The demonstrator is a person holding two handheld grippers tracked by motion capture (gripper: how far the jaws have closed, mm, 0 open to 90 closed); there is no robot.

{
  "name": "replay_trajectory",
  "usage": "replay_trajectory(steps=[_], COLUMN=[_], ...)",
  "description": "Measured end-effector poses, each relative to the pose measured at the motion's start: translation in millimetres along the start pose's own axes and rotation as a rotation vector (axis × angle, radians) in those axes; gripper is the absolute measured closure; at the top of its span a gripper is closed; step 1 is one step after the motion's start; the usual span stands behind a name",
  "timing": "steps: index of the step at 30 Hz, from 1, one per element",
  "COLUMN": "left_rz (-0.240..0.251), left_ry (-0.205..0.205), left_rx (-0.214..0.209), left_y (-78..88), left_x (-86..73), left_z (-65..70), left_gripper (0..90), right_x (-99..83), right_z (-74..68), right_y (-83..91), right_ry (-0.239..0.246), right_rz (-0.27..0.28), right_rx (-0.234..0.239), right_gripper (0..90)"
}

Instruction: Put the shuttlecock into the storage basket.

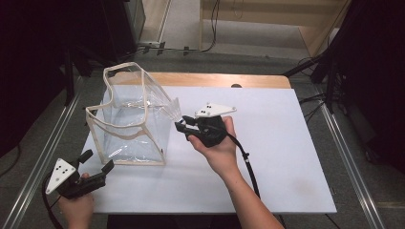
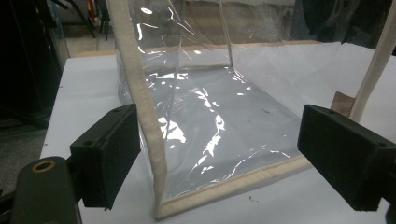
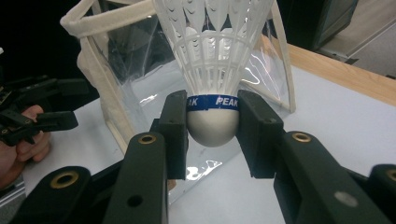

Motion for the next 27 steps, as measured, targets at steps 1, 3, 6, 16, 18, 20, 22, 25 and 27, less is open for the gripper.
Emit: replay_trajectory(steps=[1, 3, 6, 16, 18, 20, 22, 25, 27], left_rz=[0.001, 0.0, 0.0, 0.0, 0.0, 0.001, 0.0, 0.002, 0.002], left_ry=[0.001, 0.001, 0.001, 0.002, 0.003, 0.003, 0.002, 0.004, 0.004], left_rx=[-0.001, 0.0, 0.0, 0.001, 0.001, 0.0, 0.0, 0.0, 0.0], left_y=[0.0, 0.0, -0.1, 0.0, -0.1, -0.1, 0.0, 0.1, 0.0], left_x=[0.0, 0.0, 0.0, 0.0, 0.1, 0.1, 0.1, 0.1, 0.1], left_z=[0.1, -0.1, 0.0, 0.0, -0.1, 0.0, -0.1, -0.2, -0.1], left_gripper=[13.8, 13.8, 13.8, 13.8, 13.8, 13.8, 13.8, 13.8, 13.8], right_x=[1.1, 3.3, 6.6, 14.7, 16.0, 17.7, 19.6, 23.3, 24.0], right_z=[-0.4, -1.6, -3.0, -6.9, -7.8, -8.3, -9.0, -10.9, -11.4], right_y=[-0.1, -0.7, -1.2, -5.1, -5.6, -5.7, -5.7, -6.0, -5.9], right_ry=[0.003, 0.005, 0.011, 0.023, 0.02, 0.022, 0.023, 0.032, 0.032], right_rz=[0.001, 0.003, 0.006, 0.021, 0.021, 0.024, 0.027, 0.033, 0.032], right_rx=[0.0, 0.002, 0.003, 0.008, 0.011, 0.009, 0.01, 0.013, 0.013], right_gripper=[63.3, 63.3, 63.3, 63.3, 63.3, 63.3, 63.3, 63.3, 63.3])
Point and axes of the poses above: each handheld gripper's, and its own axes: y roughly backward along the jaws, x roughly out of its top, z roughly to its right, the point moved 5 cm from there along -y, roughly forward along the jaws
